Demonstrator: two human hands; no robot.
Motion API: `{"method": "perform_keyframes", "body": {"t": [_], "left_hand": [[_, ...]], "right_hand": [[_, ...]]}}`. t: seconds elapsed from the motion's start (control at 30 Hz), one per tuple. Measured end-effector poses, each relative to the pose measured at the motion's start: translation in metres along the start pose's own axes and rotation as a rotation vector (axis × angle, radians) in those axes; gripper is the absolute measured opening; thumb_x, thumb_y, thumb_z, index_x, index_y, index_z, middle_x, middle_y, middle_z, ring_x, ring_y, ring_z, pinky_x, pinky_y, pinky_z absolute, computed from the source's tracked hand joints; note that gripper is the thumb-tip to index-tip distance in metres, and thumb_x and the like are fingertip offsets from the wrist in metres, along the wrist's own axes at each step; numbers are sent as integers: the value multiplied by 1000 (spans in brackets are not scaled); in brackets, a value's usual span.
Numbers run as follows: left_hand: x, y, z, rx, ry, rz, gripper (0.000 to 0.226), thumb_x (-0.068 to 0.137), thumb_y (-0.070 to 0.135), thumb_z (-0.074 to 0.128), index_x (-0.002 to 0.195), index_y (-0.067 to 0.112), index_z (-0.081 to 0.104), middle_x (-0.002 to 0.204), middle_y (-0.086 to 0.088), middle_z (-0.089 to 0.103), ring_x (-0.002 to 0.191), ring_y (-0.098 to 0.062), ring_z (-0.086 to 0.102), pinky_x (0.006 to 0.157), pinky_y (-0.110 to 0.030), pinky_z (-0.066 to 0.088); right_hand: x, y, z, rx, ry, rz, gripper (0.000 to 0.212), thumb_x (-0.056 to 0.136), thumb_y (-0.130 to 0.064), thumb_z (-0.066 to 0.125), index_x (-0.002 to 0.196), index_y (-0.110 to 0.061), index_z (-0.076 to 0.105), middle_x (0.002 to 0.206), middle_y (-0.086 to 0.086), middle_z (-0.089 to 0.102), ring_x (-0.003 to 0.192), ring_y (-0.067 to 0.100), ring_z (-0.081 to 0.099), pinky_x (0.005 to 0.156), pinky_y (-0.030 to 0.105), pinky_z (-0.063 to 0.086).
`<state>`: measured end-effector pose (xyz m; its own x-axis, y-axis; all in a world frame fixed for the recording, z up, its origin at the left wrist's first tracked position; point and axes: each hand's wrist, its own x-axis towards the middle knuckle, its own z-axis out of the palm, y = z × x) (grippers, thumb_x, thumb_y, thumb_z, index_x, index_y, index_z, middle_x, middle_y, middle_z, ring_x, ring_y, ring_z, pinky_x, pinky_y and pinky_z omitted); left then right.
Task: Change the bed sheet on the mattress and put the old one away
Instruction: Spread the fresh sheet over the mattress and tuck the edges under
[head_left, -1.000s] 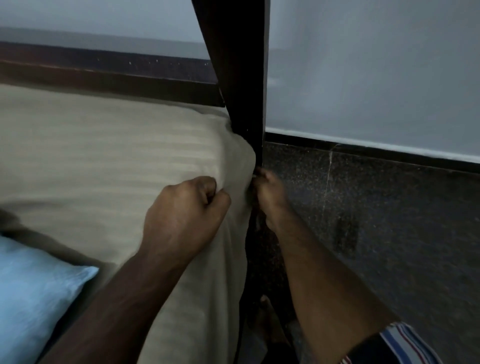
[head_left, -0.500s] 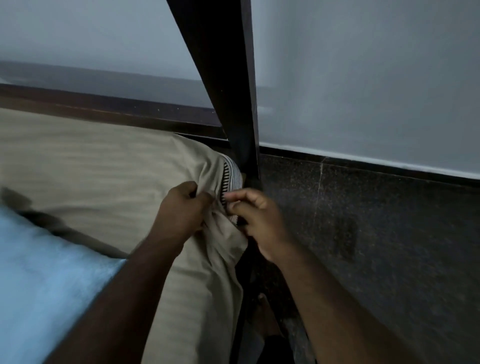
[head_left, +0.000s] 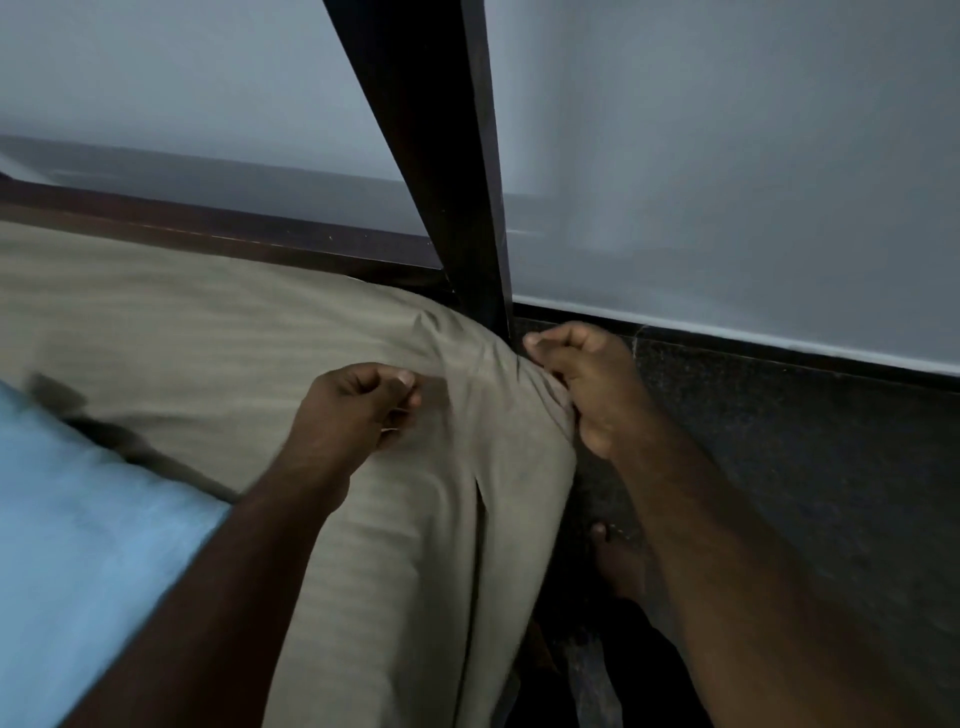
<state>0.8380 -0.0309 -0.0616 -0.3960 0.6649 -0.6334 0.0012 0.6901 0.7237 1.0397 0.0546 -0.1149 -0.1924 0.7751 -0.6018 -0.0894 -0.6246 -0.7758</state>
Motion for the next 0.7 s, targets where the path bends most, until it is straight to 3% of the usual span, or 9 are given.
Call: {"method": "perform_keyframes", "body": {"t": [0.1, 0.17, 0.23, 0.3, 0.37, 0.43, 0.53, 0.63, 0.7], "left_hand": [[0, 1, 5, 17, -46, -77, 22, 97, 31, 65, 101, 11, 73, 88, -4, 76, 81, -21, 69, 76, -35, 56], [-3, 3, 14, 7, -114, -147, 33, 96, 41, 64, 104, 9, 70, 91, -7, 77, 82, -21, 72, 81, -38, 57], [-3, 3, 23, 3, -120, -189, 40, 93, 49, 64, 103, 11, 69, 91, -6, 77, 82, -20, 75, 77, -36, 60], [-2, 2, 26, 9, -79, -177, 37, 94, 47, 65, 102, 12, 69, 95, -9, 77, 85, -23, 76, 70, -35, 61], [1, 0, 21, 19, -46, -150, 31, 97, 40, 63, 98, 10, 70, 97, -12, 76, 85, -24, 75, 64, -31, 58], [0, -2, 15, 26, -46, -134, 29, 98, 38, 63, 86, 13, 69, 83, -6, 74, 74, -16, 71, 59, -27, 55], [-6, 4, 13, 18, -67, -53, 32, 95, 31, 67, 72, 11, 59, 64, -2, 65, 61, -14, 63, 58, -26, 53], [-7, 13, 15, -67, -88, -22, 22, 95, 31, 68, 88, 11, 63, 82, -9, 72, 73, -23, 72, 63, -28, 55], [-7, 16, 14, -64, -81, -24, 18, 96, 31, 66, 95, 13, 65, 95, -7, 76, 86, -23, 75, 74, -34, 57]], "right_hand": [[-4, 5, -3, 9, -53, 74, 8, 94, -8, 66, 92, -16, 65, 84, 3, 69, 74, 14, 61, 69, 28, 51], [-10, 14, 1, -108, -253, 237, 17, 91, -14, 72, 105, -18, 64, 100, 2, 72, 89, 13, 68, 82, 29, 55], [-17, 20, 6, -224, -463, 353, 32, 85, -22, 79, 114, -13, 69, 107, 8, 75, 100, 20, 71, 93, 35, 56], [-22, 19, 12, -293, -492, 325, 27, 83, -18, 81, 106, -7, 74, 99, 11, 77, 89, 19, 72, 84, 33, 58], [-21, 12, 12, -366, -306, 190, 11, 82, -14, 82, 88, -7, 76, 74, 1, 74, 63, 7, 66, 62, 25, 53], [-17, 3, 4, -463, -74, -6, 10, 83, -14, 80, 77, -13, 73, 59, -8, 67, 50, -1, 57, 54, 20, 44], [-13, -12, -10, -542, 341, -382, 13, 87, -19, 73, 76, -17, 67, 69, -10, 65, 64, 6, 57, 64, 23, 45], [-16, -22, -23, -400, 728, -711, 11, 90, -18, 65, 83, -19, 56, 79, -6, 59, 76, 10, 55, 72, 20, 44], [-10, -15, -37, -388, 801, -734, 8, 87, -15, 63, 90, -18, 57, 90, 1, 61, 84, 19, 60, 81, 26, 48]]}}
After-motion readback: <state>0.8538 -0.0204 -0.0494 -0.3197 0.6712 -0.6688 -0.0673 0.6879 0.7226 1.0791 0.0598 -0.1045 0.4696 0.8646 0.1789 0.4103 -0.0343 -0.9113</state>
